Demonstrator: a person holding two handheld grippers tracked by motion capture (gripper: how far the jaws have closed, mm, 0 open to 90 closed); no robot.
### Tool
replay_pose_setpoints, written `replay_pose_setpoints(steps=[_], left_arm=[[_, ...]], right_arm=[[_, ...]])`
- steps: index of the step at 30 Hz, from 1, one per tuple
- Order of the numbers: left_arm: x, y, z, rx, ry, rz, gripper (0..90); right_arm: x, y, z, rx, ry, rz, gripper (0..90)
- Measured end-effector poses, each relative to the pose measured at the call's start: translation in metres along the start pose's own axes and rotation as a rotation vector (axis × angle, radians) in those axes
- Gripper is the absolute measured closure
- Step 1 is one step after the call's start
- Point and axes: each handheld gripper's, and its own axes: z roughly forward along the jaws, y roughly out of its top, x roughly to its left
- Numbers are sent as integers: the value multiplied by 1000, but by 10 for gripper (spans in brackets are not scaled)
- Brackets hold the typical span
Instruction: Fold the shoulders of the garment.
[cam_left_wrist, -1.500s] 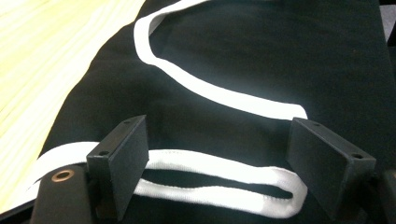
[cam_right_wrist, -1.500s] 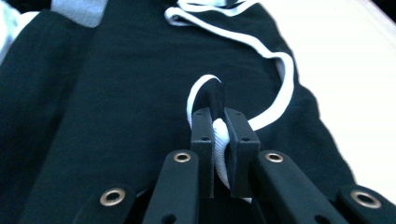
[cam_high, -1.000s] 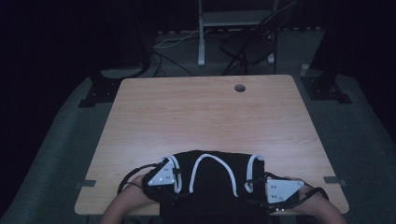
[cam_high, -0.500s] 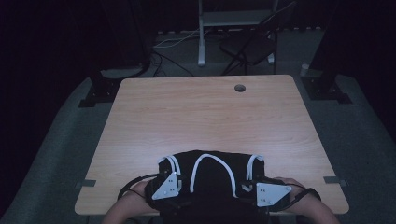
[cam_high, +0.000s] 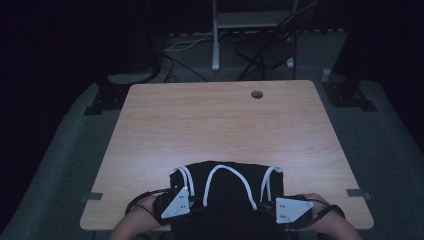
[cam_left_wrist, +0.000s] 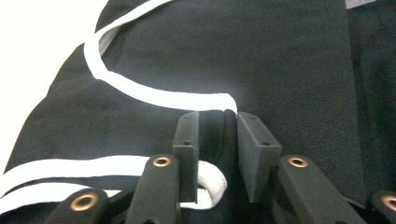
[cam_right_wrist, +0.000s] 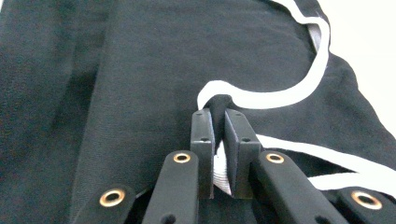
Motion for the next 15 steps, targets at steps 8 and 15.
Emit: replay_pose_setpoints(steps=[8, 15], left_arm=[[-1, -4, 0, -29, 29, 13, 870], [0, -1, -8, -59, 63, 31, 878]], right_arm=[[-4, -4, -1, -27, -4, 68, 841], [-6, -4, -10, -71, -33, 90, 840]])
